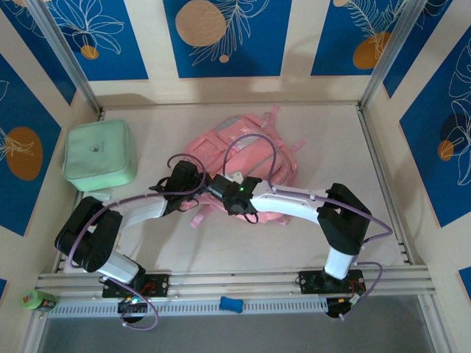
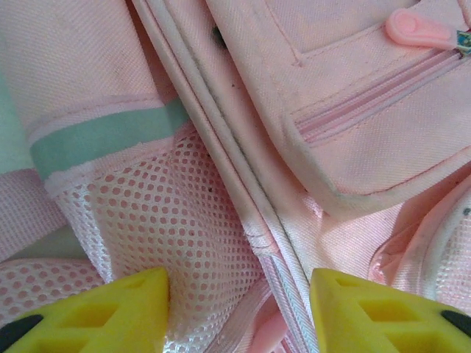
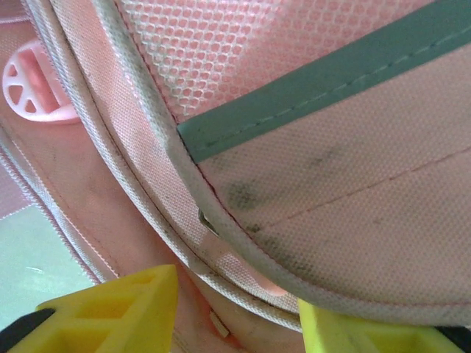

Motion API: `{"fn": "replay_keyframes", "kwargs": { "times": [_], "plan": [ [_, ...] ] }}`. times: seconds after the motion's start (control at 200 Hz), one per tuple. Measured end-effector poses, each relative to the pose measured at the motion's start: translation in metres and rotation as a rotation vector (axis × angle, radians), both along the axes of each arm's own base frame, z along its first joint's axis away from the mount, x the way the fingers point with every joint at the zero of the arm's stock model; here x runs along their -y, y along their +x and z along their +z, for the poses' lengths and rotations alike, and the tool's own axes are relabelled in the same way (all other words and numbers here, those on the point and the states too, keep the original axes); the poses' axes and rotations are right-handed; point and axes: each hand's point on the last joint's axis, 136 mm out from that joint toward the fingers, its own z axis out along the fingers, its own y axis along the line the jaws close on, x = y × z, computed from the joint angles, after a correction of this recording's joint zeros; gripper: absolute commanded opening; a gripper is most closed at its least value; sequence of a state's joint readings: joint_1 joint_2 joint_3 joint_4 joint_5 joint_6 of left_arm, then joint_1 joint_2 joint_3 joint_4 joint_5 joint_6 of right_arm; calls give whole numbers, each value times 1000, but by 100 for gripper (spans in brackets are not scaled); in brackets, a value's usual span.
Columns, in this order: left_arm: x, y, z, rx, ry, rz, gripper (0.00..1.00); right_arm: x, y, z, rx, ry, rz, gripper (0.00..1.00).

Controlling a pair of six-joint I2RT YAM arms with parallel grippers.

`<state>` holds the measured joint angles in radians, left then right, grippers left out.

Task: Pack the student bag
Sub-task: Zip the student bag at the center of the table.

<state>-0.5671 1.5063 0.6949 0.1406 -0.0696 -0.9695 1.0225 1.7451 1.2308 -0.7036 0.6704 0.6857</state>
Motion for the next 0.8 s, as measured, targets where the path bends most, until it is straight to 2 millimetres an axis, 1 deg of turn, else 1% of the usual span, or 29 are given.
{"fn": "replay_keyframes", "kwargs": {
  "times": [0.18, 0.3, 0.42, 0.505, 0.605, 0.8],
  "plan": [
    [-2, 0, -1, -1, 4, 17, 52, 2, 3, -1, 16, -27, 19, 44],
    [-2, 0, -2, -6, 3, 25, 52, 5, 5, -6, 26, -68, 22, 48],
    [-3, 0, -7, -16, 14, 28, 52, 5, 5, -5, 53, -105, 34, 47],
    [-3, 1, -10, -20, 19, 30, 52, 6, 7, -4, 65, -122, 32, 44],
    [-3, 2, -10, -18, 23, 33, 52, 6, 11, -4, 78, -142, 29, 38],
    [-3, 3, -10, -17, 24, 35, 52, 4, 14, -6, 87, -156, 52, 28]
  ]
}}
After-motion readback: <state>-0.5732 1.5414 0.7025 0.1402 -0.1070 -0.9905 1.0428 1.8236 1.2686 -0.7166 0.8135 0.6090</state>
